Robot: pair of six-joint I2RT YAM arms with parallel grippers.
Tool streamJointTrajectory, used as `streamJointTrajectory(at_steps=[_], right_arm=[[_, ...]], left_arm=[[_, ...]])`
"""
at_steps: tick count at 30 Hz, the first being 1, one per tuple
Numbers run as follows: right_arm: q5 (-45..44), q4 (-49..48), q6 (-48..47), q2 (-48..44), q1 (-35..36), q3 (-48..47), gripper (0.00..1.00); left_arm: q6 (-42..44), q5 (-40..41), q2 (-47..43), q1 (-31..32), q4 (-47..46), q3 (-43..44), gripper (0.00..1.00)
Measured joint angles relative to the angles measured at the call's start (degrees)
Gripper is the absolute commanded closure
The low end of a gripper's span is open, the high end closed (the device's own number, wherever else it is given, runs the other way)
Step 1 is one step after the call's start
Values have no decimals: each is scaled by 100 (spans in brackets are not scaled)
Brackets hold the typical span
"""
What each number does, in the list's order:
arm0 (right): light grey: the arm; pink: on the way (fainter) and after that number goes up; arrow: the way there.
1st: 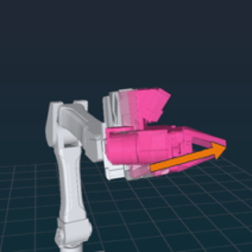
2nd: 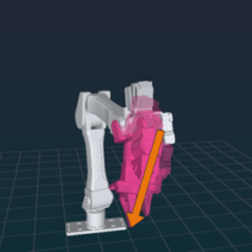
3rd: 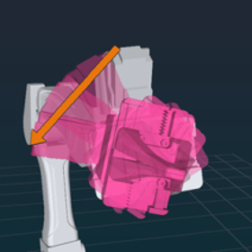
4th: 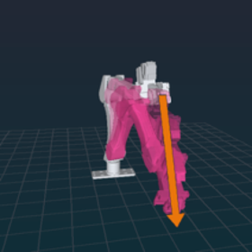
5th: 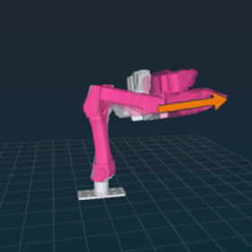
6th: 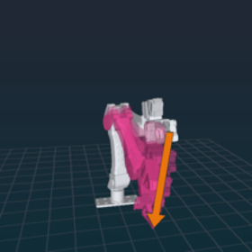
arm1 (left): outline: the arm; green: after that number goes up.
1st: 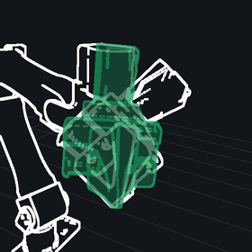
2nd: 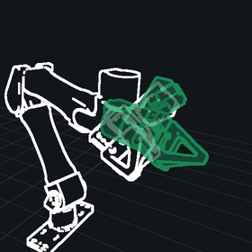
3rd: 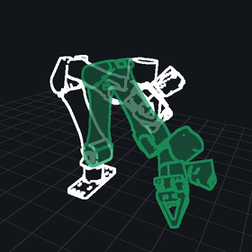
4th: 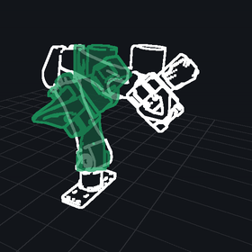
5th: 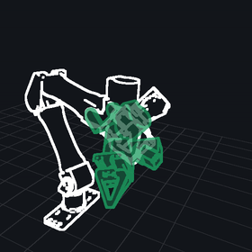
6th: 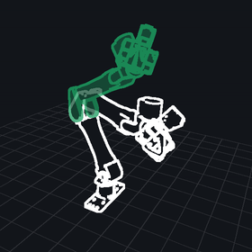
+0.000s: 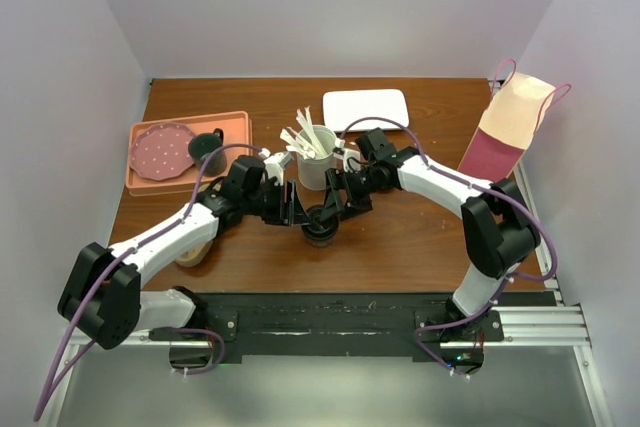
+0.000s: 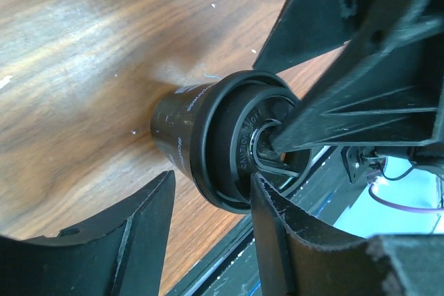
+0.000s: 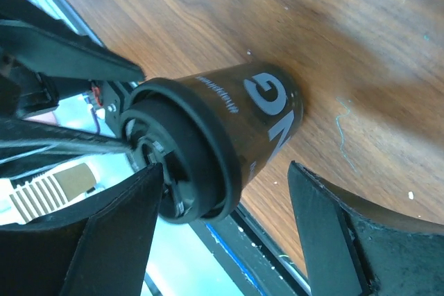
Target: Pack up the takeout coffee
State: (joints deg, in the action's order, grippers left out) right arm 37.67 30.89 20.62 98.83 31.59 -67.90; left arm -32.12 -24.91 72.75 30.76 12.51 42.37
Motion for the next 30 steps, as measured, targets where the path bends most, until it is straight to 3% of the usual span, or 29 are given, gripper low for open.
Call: streamJointTrajectory(at_steps=[10, 15, 20, 25, 30], right_arm=[[-146, -494, 382, -374, 57, 437, 28], [-229, -697, 544, -442, 144, 597, 40], [-251, -837, 671, -442, 188, 638, 51], [-273, -861, 723, -439, 205, 654, 54], [-282, -975, 802, -476, 210, 739, 55]], left_arm=[[-79, -289, 2, 0, -278, -223, 52], [-170, -389, 2, 0, -396, -297, 52], [-175, -350, 2, 0, -380, -299, 47], [-39, -120, 2, -31, -85, -153, 38], [31, -83, 31, -142, -31, -125, 38]])
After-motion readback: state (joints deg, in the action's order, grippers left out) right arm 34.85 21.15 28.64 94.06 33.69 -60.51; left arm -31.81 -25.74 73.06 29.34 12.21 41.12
